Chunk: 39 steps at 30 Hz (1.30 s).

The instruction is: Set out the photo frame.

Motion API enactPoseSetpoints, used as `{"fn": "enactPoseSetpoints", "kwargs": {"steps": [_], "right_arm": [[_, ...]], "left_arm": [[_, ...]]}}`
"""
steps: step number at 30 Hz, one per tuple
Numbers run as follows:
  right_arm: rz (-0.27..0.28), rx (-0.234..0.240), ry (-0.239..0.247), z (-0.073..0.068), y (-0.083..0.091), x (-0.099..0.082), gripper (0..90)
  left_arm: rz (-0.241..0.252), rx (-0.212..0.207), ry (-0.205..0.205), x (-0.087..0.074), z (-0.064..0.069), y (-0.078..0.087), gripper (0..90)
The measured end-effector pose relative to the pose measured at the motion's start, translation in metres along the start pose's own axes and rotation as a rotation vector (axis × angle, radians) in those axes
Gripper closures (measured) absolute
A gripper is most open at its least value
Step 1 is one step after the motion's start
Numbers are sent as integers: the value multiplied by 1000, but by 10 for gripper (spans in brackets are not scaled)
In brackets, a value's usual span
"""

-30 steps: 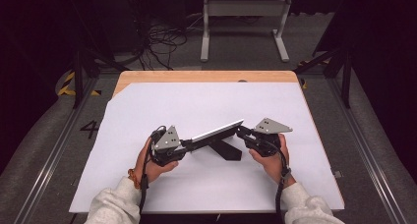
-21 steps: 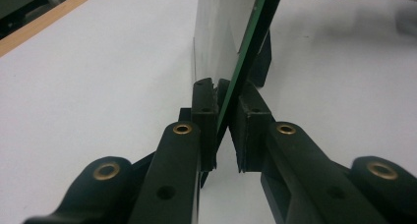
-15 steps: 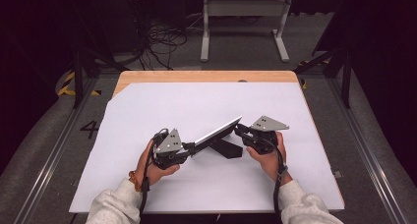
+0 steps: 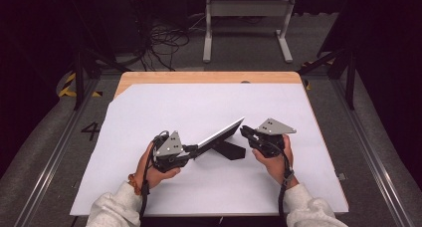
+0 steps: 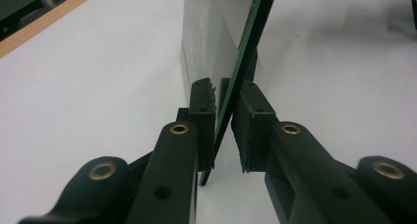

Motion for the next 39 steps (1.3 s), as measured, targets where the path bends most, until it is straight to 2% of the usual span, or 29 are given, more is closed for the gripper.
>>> {"fn": "enactPoseSetpoints", "kwargs": {"steps": [6, 12, 16, 20, 28, 39], "right_arm": [[5, 2, 26, -2, 7, 0, 900], [13, 18, 36, -5, 11, 4, 900], [14, 26, 39, -8, 9, 5, 900], [18, 34, 40, -13, 5, 7, 900], [22, 55, 53, -25, -3, 11, 900], [23, 95, 56, -33, -8, 13, 893]], "left_arm": [[-11, 12, -12, -2, 1, 13, 786], [-8, 28, -10, -5, -2, 20, 879], [8, 28, 5, -3, -3, 15, 896], [-5, 34, 4, -2, -3, 8, 897], [10, 7, 25, -2, -3, 7, 898], [13, -17, 11, 2, 7, 3, 898]]}}
Point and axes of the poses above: each handheld gripper's, and its own axes: y roughly backward along the jaws, x roughly out of its top, z roughly to its right, the point moved 8 cm from there along -y, roughly forward along the jaws, and after that the axes turned 4 degrees about -x, right-handed, at the moved point
